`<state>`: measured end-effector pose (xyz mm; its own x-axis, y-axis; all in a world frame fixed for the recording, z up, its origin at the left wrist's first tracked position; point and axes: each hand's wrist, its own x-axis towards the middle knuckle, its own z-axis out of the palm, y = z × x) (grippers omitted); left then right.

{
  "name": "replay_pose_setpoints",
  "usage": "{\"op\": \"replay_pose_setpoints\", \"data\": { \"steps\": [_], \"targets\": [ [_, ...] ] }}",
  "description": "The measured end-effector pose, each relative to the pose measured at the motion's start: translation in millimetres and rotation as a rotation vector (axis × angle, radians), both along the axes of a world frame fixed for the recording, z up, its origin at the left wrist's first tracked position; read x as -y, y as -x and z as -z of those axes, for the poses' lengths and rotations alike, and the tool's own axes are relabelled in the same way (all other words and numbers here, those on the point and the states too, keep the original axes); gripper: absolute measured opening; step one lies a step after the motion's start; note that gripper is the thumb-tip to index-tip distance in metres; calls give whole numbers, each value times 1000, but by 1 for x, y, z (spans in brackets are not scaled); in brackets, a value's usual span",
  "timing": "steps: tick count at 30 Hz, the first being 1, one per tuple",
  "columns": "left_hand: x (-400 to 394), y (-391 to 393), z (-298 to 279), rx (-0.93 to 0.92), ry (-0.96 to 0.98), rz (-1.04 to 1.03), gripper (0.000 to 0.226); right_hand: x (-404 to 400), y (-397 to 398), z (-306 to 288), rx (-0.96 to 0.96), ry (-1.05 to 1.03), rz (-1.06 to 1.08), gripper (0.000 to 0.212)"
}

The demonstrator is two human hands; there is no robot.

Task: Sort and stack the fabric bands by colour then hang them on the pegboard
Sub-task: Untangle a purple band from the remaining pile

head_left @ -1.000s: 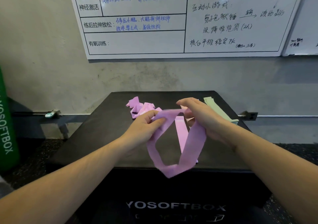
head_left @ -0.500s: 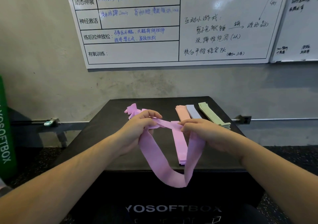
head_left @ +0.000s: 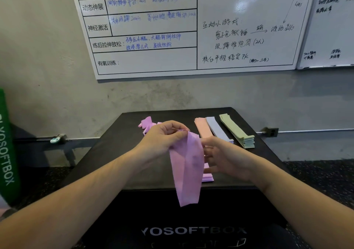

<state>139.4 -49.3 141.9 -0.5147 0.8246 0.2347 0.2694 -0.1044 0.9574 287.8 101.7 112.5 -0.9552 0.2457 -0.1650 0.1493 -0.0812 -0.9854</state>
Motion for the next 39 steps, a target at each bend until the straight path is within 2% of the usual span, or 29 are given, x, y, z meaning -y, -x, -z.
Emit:
{"op": "replay_pose_setpoints", "data": {
  "steps": [2, 3, 7, 10, 14, 18, 22, 26, 29, 31, 35, 39],
  "targets": [
    [1, -3, -1, -46, -1, 29, 13, 2, 2, -2, -11, 28, 76, 46],
    [1, -4, -1, -76, 2, 38, 13, 3, 3, -4, -14, 9, 113, 44],
    [0, -5, 5, -167, -7, 44, 12, 6, 5, -8, -146, -35, 187, 17],
    [2, -6, 10, -146, -20, 39, 18, 14, 5, -14, -223, 13, 240, 10],
    [5, -6, 19, -110, 17, 10, 25, 24, 2, -19, -238, -7, 250, 20],
    [7, -13, 24, -26, 10, -23, 14, 28, -1, -22, -245, -55, 267, 17],
    [7, -13, 25, -55, 10, -108, 18, 26, -2, -20, -261, -39, 298, 13],
    [10, -20, 18, -73, -75, -107, 24, 23, -5, -12, -186, -155, 305, 32],
    [10, -27, 12, -120, -121, -94, 26, 23, -9, -9, -241, -133, 276, 10],
    [9, -30, 10, -115, -148, -99, 26, 22, -10, -10, -268, -160, 267, 3],
    [6, -31, 11, -156, -157, -146, 37, 20, -8, -11, -268, -166, 291, 6],
    [4, -33, 9, -154, -167, -133, 35, 18, -6, -13, -290, -120, 356, 13]
  ]
}}
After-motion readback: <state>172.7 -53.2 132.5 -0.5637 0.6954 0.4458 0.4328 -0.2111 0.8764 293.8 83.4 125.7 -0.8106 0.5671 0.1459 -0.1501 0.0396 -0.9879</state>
